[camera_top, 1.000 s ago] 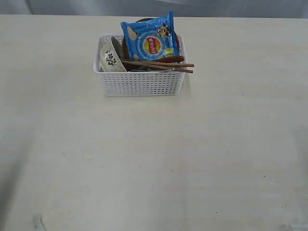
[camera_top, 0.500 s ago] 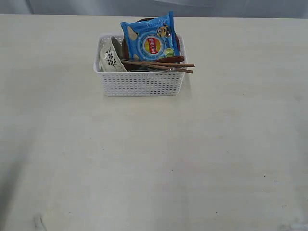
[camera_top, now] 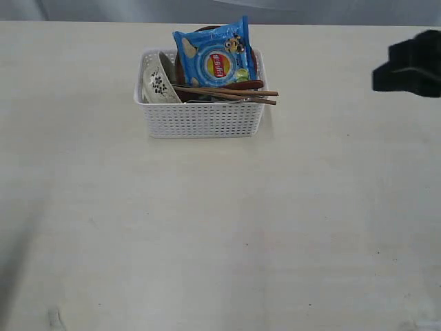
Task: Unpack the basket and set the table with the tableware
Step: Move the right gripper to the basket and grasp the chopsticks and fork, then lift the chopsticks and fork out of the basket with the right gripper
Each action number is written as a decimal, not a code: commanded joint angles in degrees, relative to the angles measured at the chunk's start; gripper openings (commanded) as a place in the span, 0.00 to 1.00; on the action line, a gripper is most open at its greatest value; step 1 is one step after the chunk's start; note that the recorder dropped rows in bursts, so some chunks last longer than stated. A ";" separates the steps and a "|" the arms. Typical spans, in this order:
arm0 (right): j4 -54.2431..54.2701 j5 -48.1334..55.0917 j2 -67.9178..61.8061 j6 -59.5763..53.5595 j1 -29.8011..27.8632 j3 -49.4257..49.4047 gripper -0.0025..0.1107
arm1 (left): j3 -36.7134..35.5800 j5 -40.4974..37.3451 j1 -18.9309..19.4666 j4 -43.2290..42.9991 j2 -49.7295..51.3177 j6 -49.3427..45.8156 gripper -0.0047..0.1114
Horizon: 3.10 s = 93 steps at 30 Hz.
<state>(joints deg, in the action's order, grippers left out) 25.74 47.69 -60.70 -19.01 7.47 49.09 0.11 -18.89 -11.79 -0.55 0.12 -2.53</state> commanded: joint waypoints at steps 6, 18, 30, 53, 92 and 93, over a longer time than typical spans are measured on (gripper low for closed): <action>7.73 -2.96 -16.80 -27.34 16.52 9.64 0.38 | -0.11 0.46 -0.37 0.12 -0.12 -0.03 0.04; -10.46 -21.21 -32.81 -24.67 28.83 10.84 0.37 | -0.11 0.46 -0.37 0.12 -0.12 -0.03 0.04; -29.76 -26.48 -33.77 -12.33 25.80 10.84 0.37 | -0.11 0.46 -0.37 0.12 -0.12 -0.03 0.04; -30.26 -33.82 -40.24 -15.52 25.91 10.84 0.37 | -0.11 0.46 -0.37 0.12 -0.12 -0.03 0.04; -30.26 -28.50 -33.38 -19.74 25.91 10.84 0.10 | -0.11 0.46 -0.37 0.12 -0.12 -0.03 0.04; -30.26 -27.92 -32.82 -19.74 25.91 10.84 0.10 | -0.11 0.46 -0.37 0.12 -0.12 -0.03 0.04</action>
<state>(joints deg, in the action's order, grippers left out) -4.37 18.75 -95.03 -38.54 33.58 59.87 0.11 -18.89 -11.79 -0.55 0.12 -2.53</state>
